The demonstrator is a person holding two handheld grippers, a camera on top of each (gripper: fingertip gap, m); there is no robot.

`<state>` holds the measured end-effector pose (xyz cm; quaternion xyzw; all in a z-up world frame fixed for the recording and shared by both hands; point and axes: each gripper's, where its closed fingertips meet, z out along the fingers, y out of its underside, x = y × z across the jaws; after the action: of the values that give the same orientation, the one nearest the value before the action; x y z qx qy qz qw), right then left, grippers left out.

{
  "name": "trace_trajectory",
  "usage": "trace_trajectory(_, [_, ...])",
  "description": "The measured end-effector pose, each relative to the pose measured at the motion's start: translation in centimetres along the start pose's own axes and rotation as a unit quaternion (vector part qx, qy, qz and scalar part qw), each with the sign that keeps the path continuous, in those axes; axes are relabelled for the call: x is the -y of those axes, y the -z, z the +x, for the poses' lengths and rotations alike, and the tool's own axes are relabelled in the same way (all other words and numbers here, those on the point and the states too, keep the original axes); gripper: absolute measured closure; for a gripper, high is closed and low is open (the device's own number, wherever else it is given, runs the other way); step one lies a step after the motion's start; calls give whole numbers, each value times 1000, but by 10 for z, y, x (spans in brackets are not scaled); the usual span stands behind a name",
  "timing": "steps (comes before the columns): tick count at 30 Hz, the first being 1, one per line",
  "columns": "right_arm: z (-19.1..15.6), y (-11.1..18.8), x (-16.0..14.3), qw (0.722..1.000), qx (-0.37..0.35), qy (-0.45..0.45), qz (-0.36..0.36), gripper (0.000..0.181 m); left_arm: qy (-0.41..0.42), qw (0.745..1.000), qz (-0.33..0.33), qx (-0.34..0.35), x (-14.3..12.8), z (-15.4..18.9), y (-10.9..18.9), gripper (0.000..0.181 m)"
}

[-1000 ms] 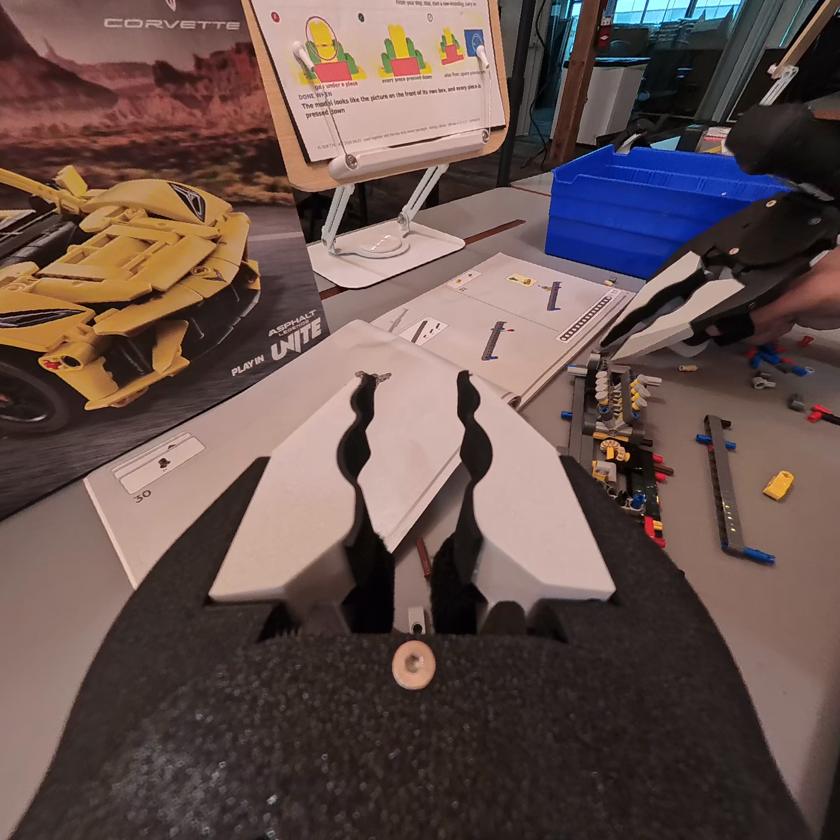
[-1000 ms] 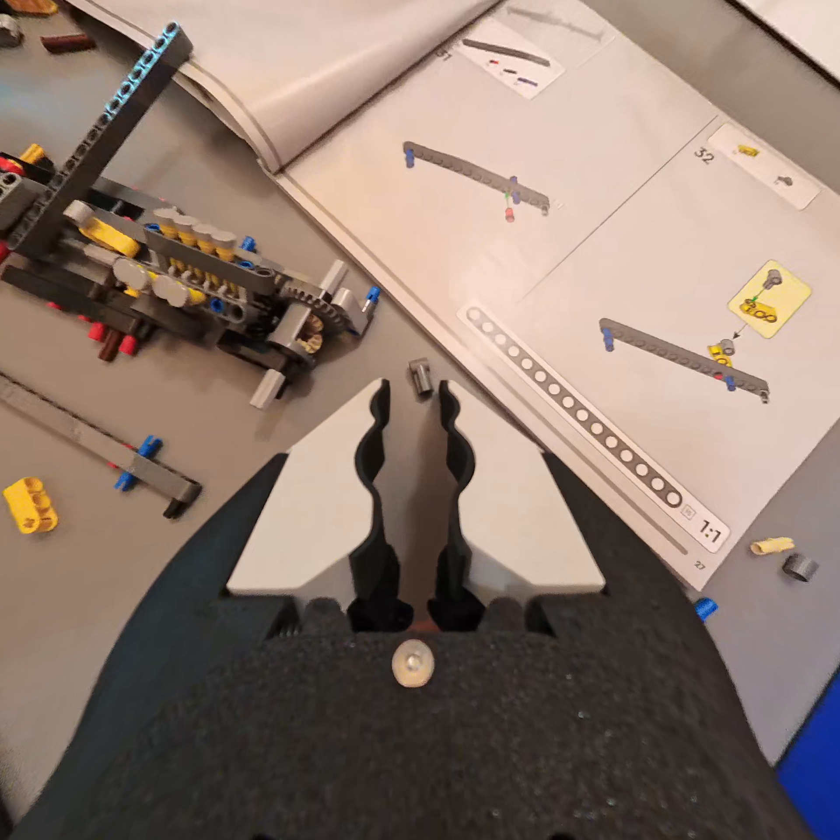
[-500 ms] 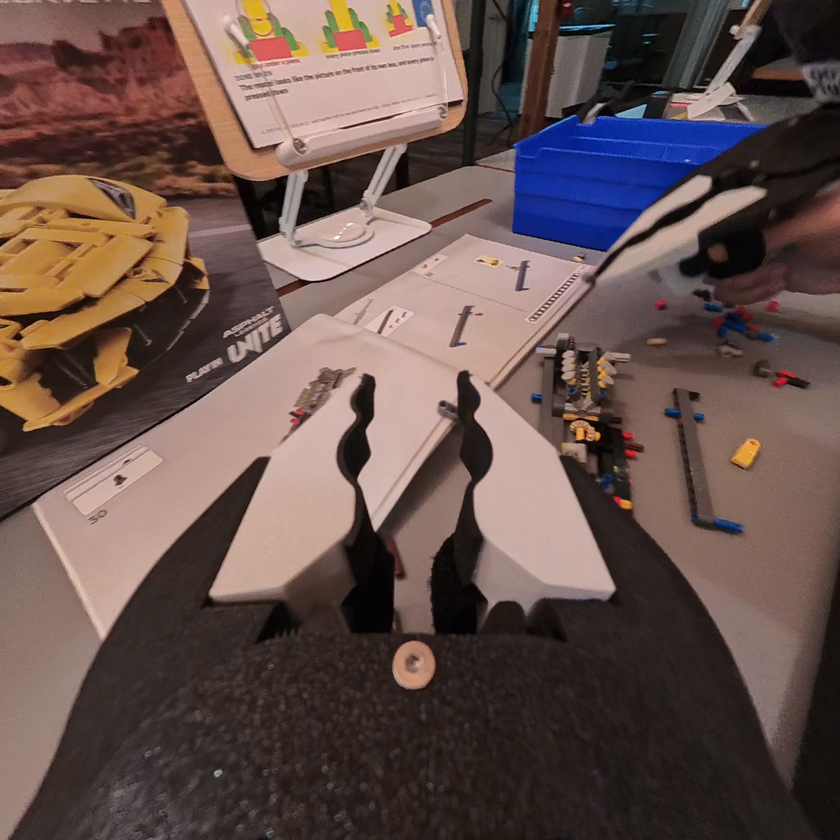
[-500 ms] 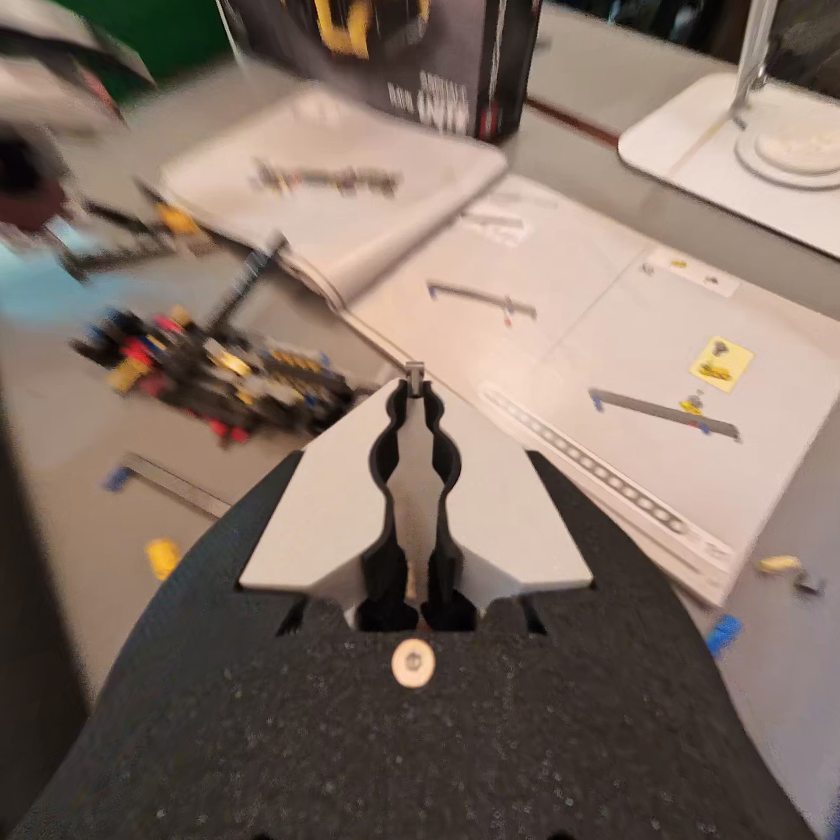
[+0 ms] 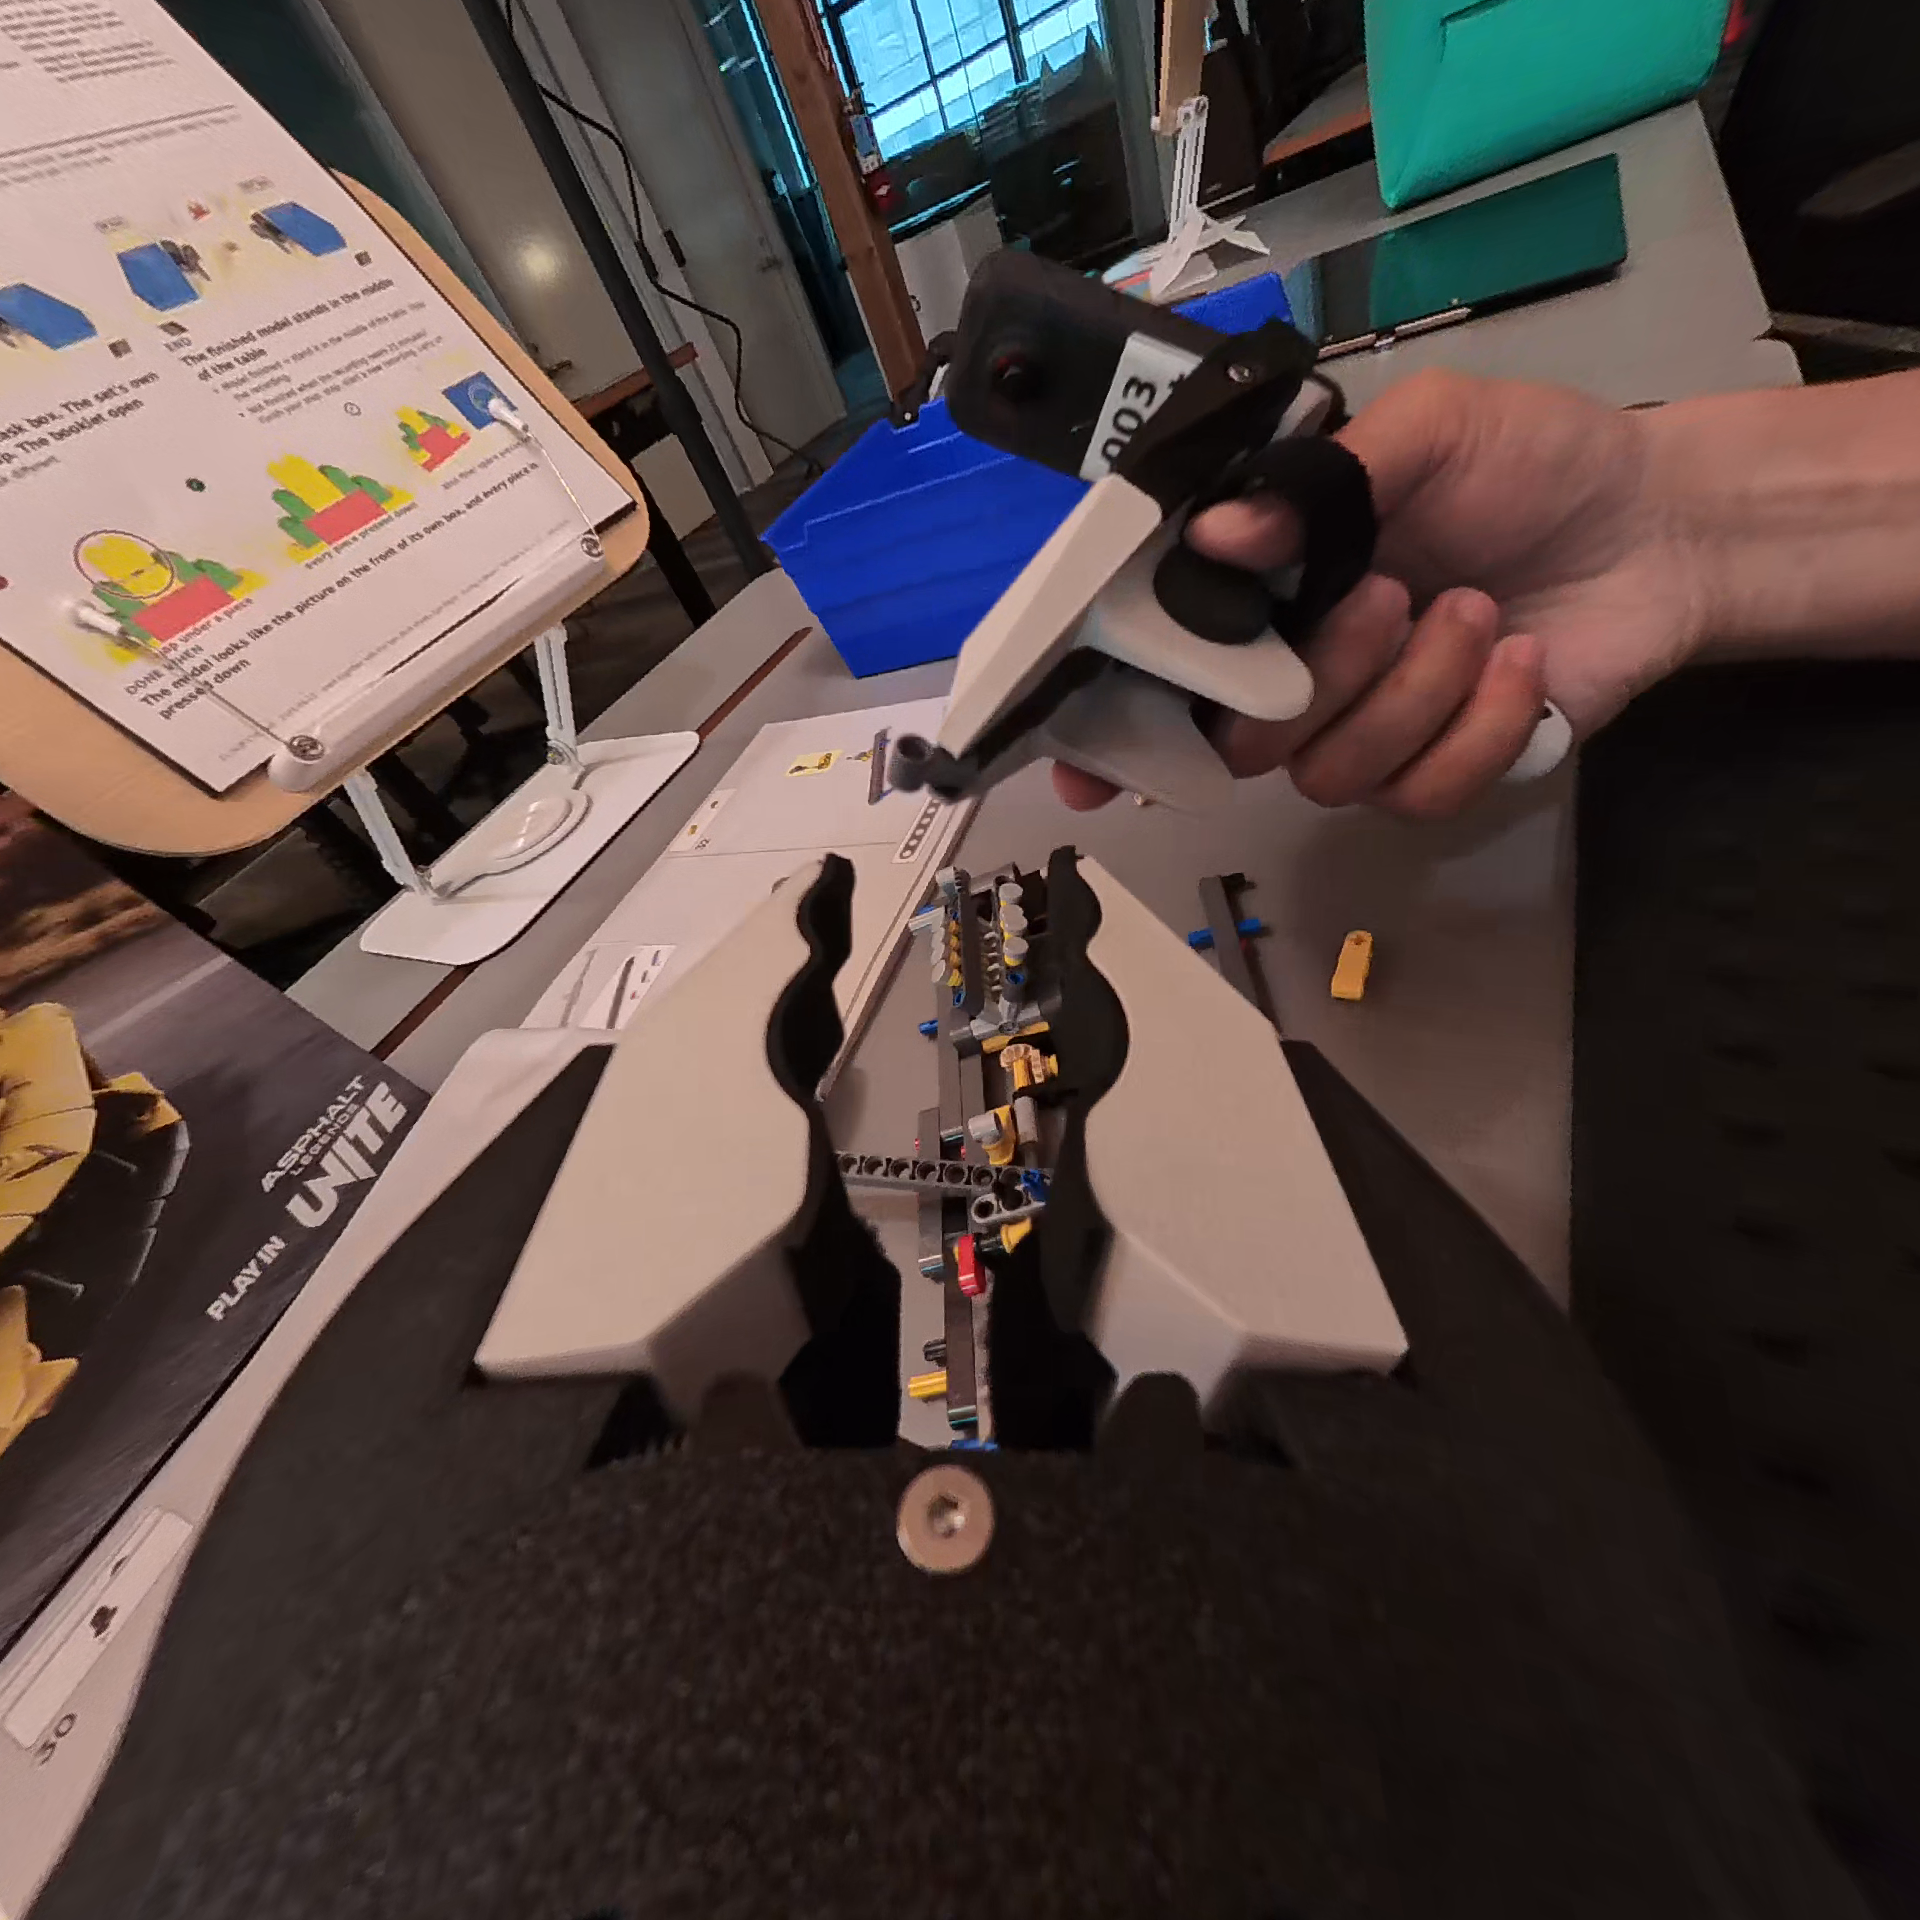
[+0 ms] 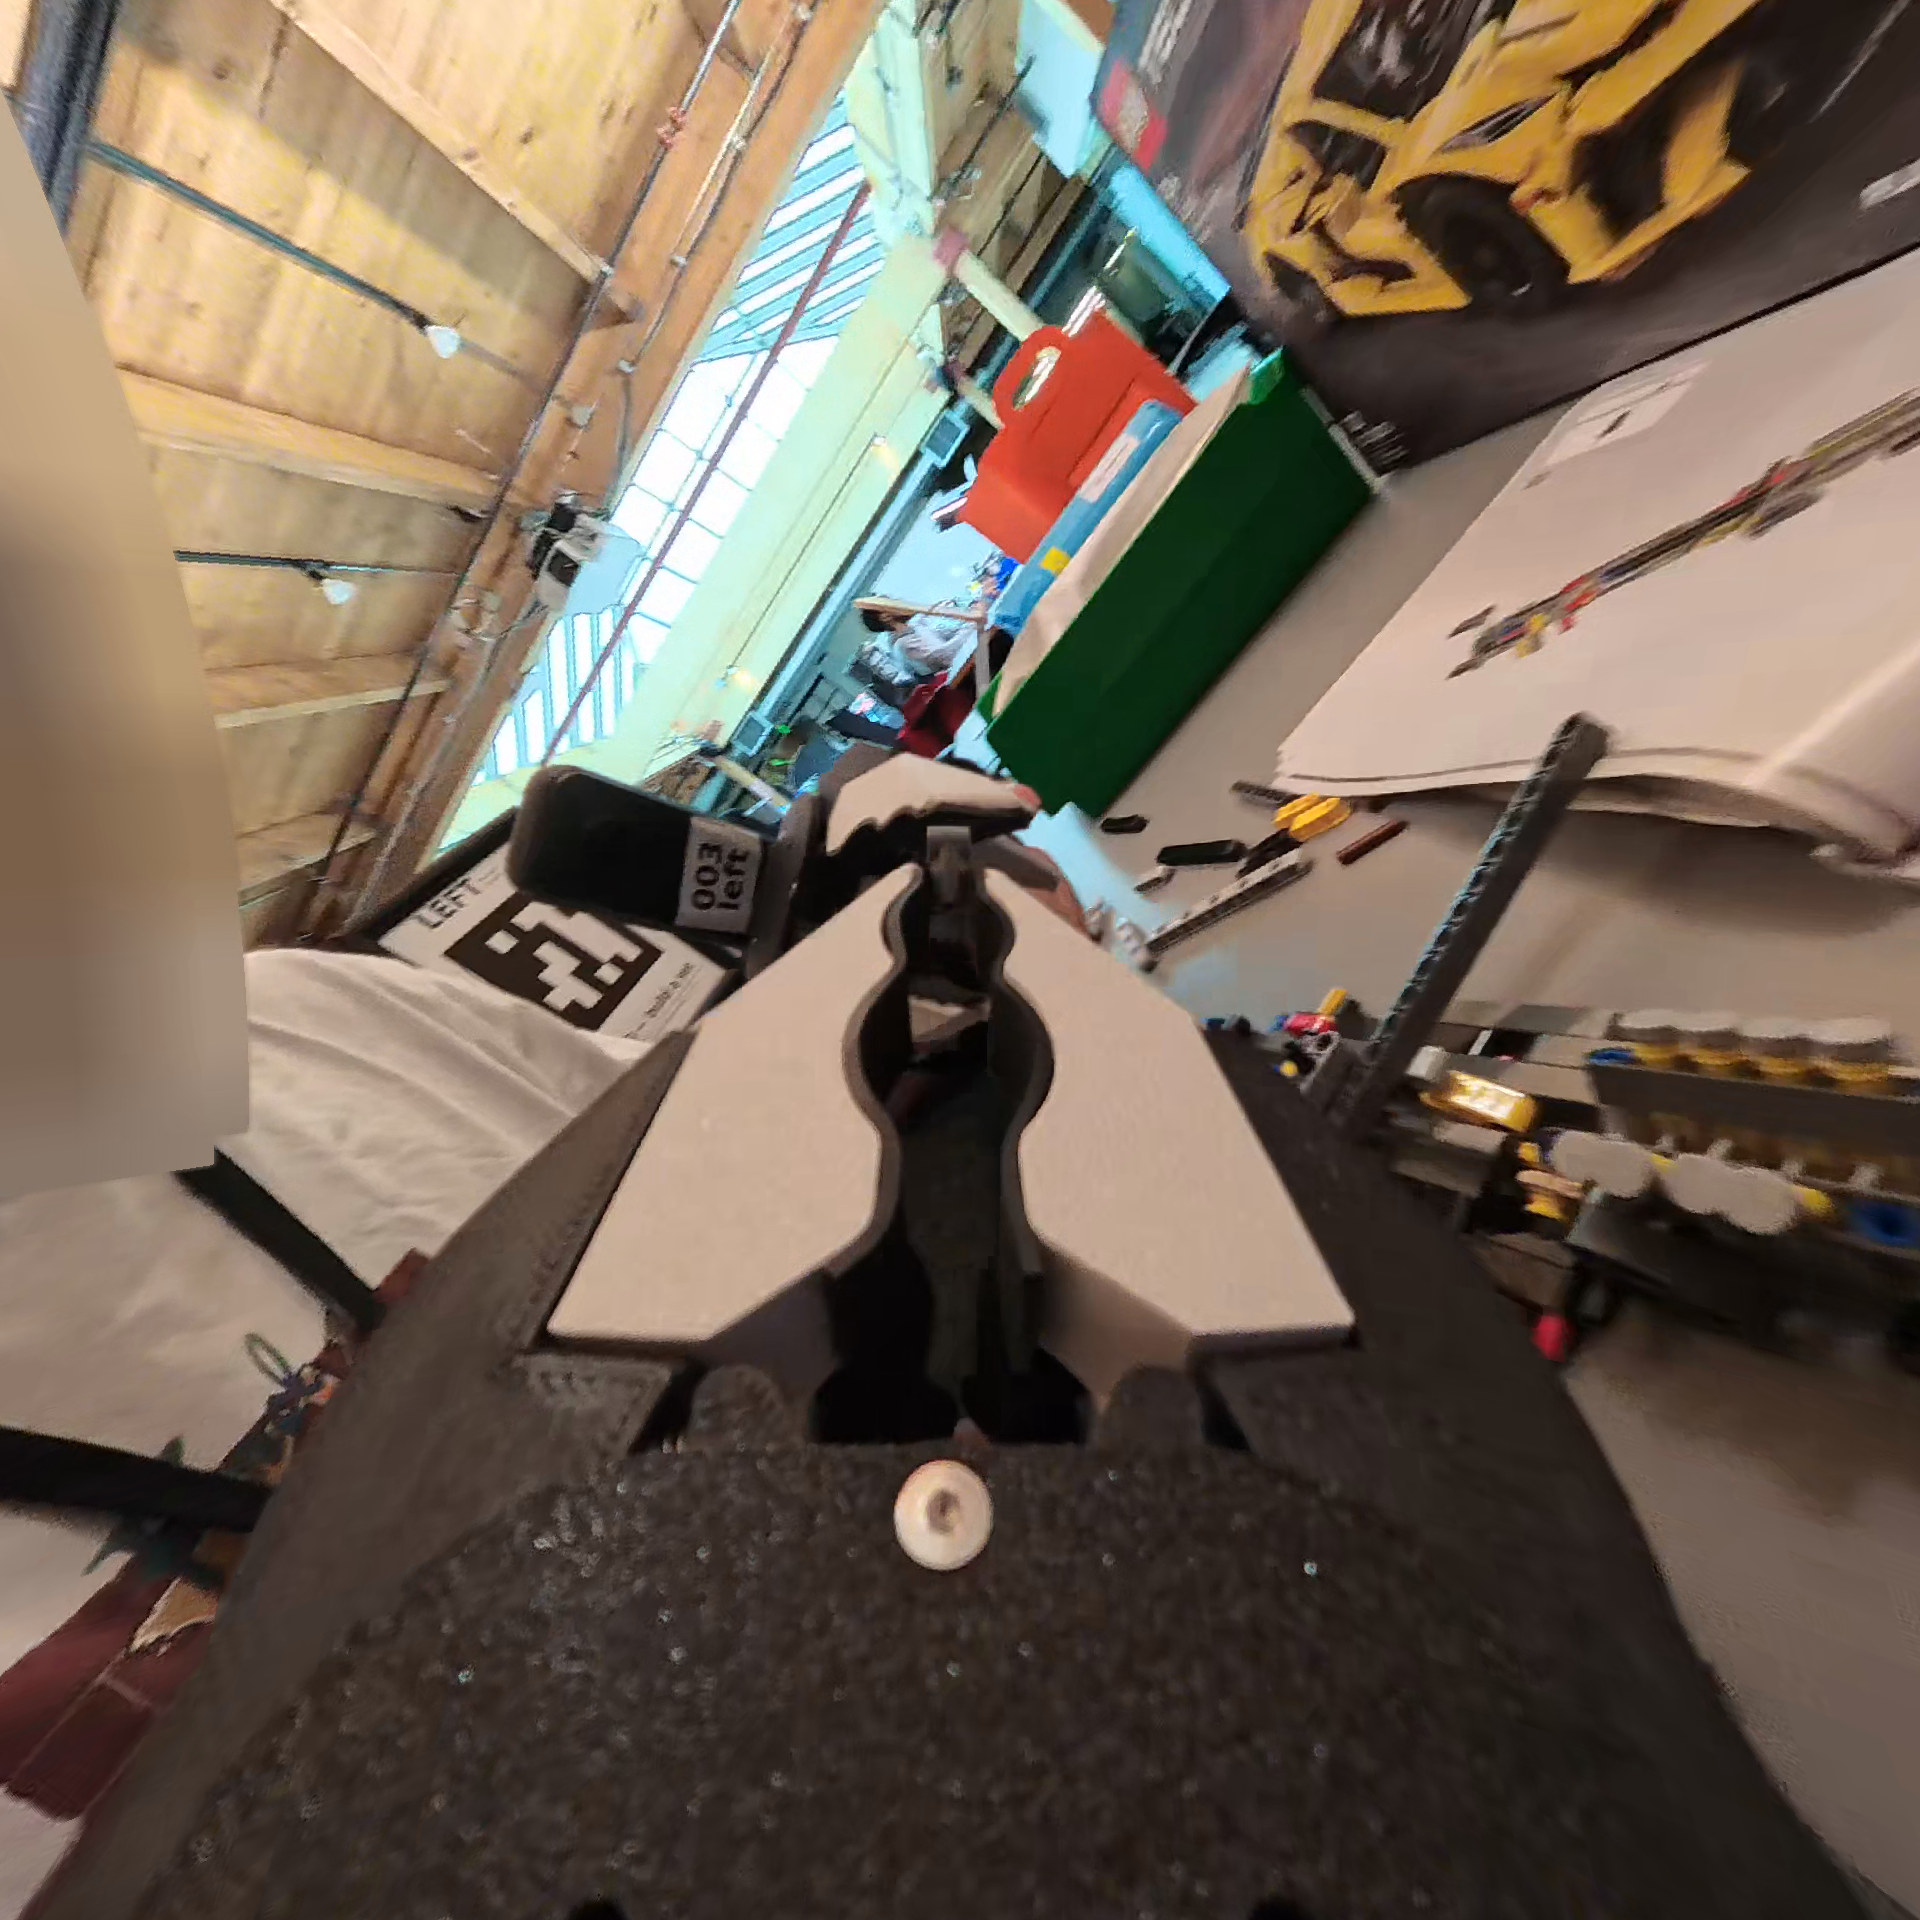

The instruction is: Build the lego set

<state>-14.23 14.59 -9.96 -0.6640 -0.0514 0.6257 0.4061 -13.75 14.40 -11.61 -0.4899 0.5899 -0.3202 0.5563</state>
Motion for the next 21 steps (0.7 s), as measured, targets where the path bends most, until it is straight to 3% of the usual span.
trace_trajectory(7, [-8, -10, -21, 998, 34, 7, -59, 177, 4, 999, 32, -22, 12, 8, 11, 159])
trace_trajectory(11, [-9, -8, -20, 997, 39, 36, -55, 177, 88, 993, 41, -73, 14, 9, 16, 160])
trace_trajectory(16, [6, 0, -13, 975, -72, 207, -37, 176, 215, 968, 61, -116, 18, 0, 20, 160])
trace_trajectory(21, [-6, 0, -10, 968, -56, 244, -1, 176, 267, 946, 71, -169, 21, 5, 22, 160])
